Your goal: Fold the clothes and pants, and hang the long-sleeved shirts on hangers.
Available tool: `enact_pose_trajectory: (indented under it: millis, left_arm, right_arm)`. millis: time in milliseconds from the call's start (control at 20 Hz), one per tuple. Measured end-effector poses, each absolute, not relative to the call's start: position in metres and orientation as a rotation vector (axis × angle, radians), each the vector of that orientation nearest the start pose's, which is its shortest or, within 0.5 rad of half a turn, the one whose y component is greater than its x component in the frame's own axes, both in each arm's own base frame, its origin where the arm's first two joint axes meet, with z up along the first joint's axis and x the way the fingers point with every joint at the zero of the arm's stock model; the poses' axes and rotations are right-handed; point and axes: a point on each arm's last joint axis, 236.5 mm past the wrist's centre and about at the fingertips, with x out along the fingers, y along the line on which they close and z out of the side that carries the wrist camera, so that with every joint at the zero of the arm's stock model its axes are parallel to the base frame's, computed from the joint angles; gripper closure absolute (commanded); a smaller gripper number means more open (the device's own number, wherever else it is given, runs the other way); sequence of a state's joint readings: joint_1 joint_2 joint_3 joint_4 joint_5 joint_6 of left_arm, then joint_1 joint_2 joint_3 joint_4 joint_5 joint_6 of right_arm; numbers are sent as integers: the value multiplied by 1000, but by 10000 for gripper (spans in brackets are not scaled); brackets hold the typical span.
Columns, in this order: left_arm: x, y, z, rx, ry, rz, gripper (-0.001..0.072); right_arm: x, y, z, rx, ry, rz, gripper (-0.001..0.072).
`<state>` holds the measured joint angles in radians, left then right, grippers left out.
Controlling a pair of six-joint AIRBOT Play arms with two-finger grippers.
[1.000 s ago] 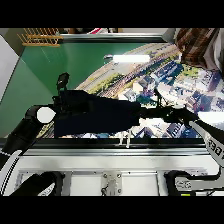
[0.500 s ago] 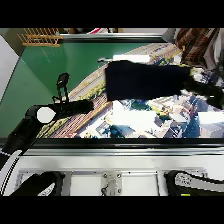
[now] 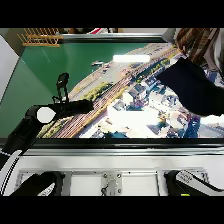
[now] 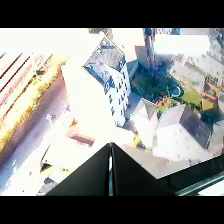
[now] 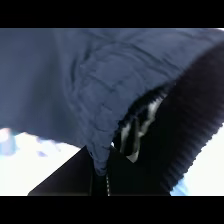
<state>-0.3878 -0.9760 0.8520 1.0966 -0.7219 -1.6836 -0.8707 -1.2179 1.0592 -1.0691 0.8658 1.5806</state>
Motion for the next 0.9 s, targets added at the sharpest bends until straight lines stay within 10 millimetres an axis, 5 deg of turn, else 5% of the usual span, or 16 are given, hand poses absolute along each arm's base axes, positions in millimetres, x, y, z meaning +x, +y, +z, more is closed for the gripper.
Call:
enact_pose_trajectory:
  millis: [250, 450, 500, 600, 750, 900]
  left_arm:
    - [335, -214, 69, -405, 944, -450, 702]
    - [335, -214, 68, -404, 945, -450, 702]
    - [335, -214, 68, -404, 946, -450, 702]
    - [335, -214, 68, -404, 947, -450, 702]
    - [334, -214, 68, -403, 950, -451, 702]
    - [333, -214, 67, -402, 955, -451, 702]
  right_arm:
    - [270, -230, -2, 961, 876, -741, 703]
    - [244, -193, -26, 986, 965, -753, 695]
    - [241, -183, -29, 983, 989, -740, 655]
    - [237, -166, -32, 966, 1040, -708, 175]
    - [231, -158, -27, 872, 1098, -654, 127]
    - [230, -180, 8, 700, 1075, -660, 127]
